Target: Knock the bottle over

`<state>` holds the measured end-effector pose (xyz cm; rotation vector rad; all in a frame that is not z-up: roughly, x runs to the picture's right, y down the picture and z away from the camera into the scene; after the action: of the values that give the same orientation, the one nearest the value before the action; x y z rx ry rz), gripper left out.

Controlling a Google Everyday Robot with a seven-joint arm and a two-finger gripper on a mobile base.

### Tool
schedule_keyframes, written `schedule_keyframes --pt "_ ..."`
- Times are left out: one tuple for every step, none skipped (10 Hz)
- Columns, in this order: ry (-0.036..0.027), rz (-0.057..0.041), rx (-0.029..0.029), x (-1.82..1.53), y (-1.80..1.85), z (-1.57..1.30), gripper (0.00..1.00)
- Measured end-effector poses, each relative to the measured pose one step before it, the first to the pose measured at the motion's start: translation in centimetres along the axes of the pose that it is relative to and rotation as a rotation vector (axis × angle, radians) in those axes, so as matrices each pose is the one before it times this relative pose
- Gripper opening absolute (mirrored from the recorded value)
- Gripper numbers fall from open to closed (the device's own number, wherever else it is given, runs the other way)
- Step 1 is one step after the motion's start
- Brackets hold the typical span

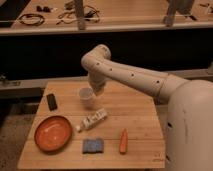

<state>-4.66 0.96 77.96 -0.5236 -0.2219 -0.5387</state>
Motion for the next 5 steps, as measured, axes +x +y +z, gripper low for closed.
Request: schedule_keyframes --pt "-0.00179 -0.00328 0.00068 -0.099 -0.109 0.013 0.08" --pt "-0.00363 -0.00477 0.00142 -0.159 -0.128 0.021 0.08" --pt "-0.00005 0.00101 0.00034 0.046 0.018 -0.027 0.08" --pt "-0.00037 0.00019 -0.00036 -0.001 0.005 0.034 0.08" --pt "-0.00086 -0.00051 -0.00115 -0.045 0.004 0.089 0.08"
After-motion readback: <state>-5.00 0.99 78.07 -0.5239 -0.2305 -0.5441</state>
